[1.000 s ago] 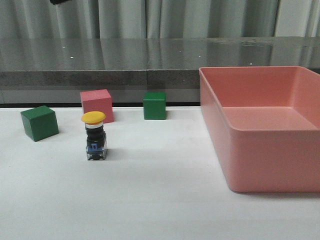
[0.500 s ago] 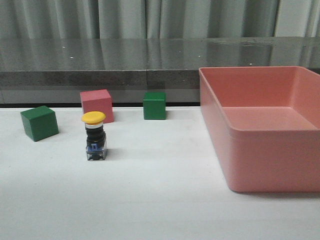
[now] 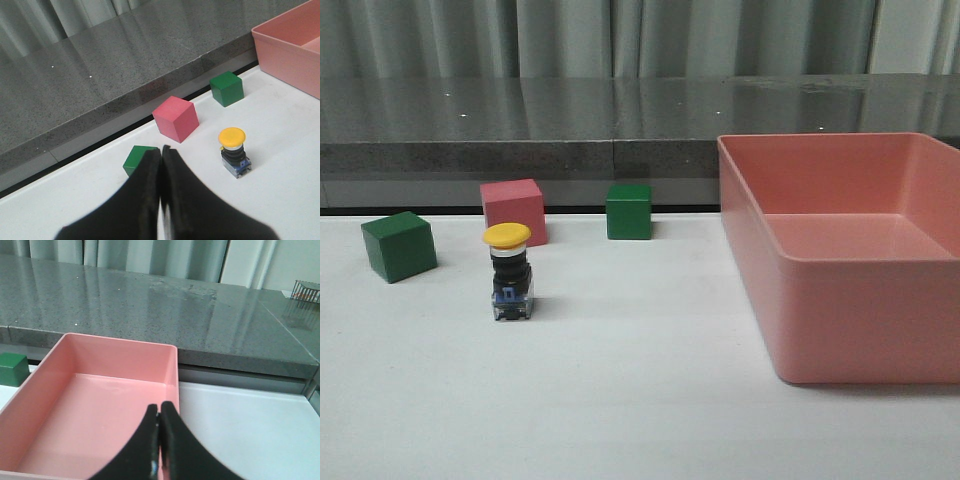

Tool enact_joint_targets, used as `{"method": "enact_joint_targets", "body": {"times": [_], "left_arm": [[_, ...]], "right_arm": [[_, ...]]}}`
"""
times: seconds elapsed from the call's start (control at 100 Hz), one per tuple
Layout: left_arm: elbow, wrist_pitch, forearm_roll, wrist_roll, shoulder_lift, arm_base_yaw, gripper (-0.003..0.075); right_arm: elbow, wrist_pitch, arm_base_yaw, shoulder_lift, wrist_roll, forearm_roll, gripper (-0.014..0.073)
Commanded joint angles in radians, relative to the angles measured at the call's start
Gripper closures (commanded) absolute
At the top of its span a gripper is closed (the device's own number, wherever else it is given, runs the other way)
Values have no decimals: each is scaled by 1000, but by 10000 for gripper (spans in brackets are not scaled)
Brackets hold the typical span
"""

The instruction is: Place and stand button with both arms

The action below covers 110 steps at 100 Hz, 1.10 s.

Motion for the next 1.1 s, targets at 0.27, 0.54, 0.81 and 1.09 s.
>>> {"method": "enact_joint_targets", "body": {"times": [0.27,0.54,0.81,1.09], "left_arm": [[73,-93,-18,-10,-54,2,739],[78,-95,-18,-10,-54,2,739],[90,-123,-28,-30,-68,2,739],[230,-184,303,-458,-230,2,739]], "right_arm": [[-29,-64,-6,7,0,-23,655],[-29,-64,-6,7,0,-23,655],[-29,-64,-6,7,0,-23,655],[-29,-64,-6,7,0,-23,655]]}}
